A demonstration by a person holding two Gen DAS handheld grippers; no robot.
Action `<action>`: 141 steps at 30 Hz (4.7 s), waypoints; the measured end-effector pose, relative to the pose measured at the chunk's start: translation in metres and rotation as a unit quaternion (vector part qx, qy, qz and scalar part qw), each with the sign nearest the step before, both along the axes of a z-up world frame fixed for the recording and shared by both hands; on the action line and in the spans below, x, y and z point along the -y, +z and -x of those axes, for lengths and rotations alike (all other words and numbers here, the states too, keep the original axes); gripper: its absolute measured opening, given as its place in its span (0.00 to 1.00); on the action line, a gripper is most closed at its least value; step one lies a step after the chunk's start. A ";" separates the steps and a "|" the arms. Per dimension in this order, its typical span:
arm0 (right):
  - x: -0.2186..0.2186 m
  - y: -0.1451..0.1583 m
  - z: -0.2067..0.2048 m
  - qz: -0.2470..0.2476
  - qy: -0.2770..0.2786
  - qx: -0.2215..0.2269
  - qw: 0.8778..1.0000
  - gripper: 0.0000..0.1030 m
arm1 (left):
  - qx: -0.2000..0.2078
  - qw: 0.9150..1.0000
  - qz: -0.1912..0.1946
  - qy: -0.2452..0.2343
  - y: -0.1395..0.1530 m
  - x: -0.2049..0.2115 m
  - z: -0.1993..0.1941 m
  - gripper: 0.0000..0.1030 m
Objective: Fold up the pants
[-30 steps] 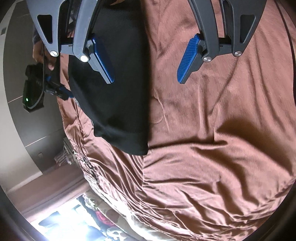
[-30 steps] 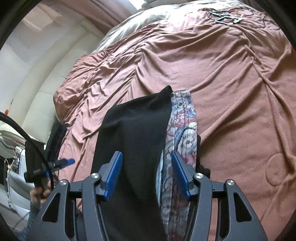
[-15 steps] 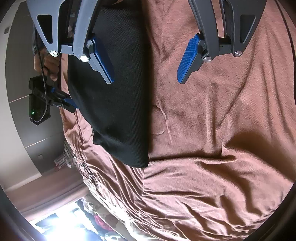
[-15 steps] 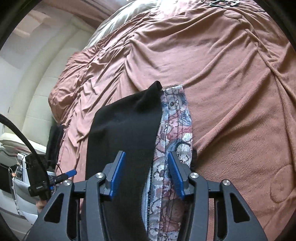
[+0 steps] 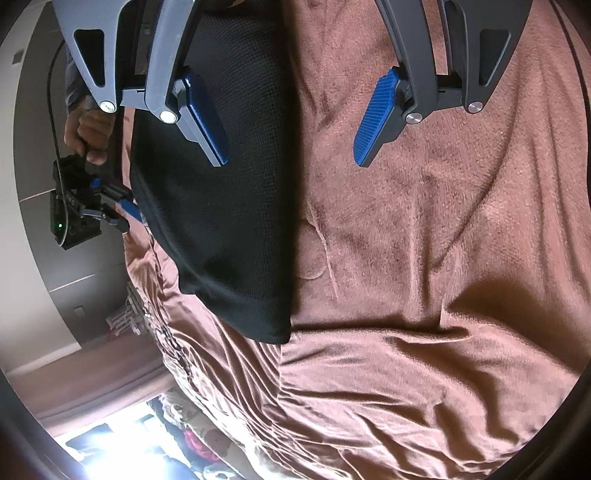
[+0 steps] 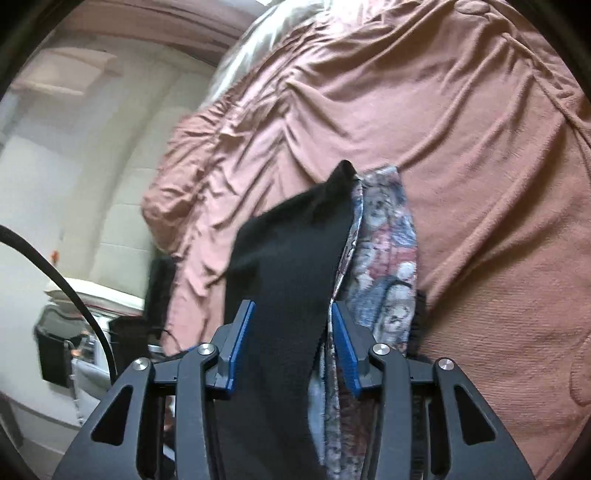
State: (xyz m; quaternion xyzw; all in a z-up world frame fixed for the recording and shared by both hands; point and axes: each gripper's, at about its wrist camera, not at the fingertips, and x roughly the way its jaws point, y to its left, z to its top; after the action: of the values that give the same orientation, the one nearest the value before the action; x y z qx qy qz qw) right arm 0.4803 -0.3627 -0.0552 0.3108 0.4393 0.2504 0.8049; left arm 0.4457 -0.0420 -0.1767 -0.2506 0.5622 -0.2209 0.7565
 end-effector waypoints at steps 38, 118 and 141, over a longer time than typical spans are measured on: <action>-0.023 0.021 0.027 0.171 -0.047 -0.033 0.984 0.02 | -0.005 0.996 -0.028 -0.080 -0.014 0.068 0.031 0.54; 0.013 -0.035 0.160 0.085 0.000 -0.029 0.996 0.08 | -0.043 0.997 -0.001 -0.069 -0.017 0.055 0.060 0.51; -0.010 -0.038 0.156 0.132 -0.015 -0.049 0.990 0.20 | -0.059 0.991 0.004 -0.119 -0.017 0.058 0.074 0.31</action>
State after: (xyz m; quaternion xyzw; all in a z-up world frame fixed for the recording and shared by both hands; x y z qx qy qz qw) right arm 0.3245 -0.3524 -0.0928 0.2201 0.5023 0.1624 0.8203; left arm 0.3714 -0.1000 -0.1934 -0.1971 0.6306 -0.2968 0.6895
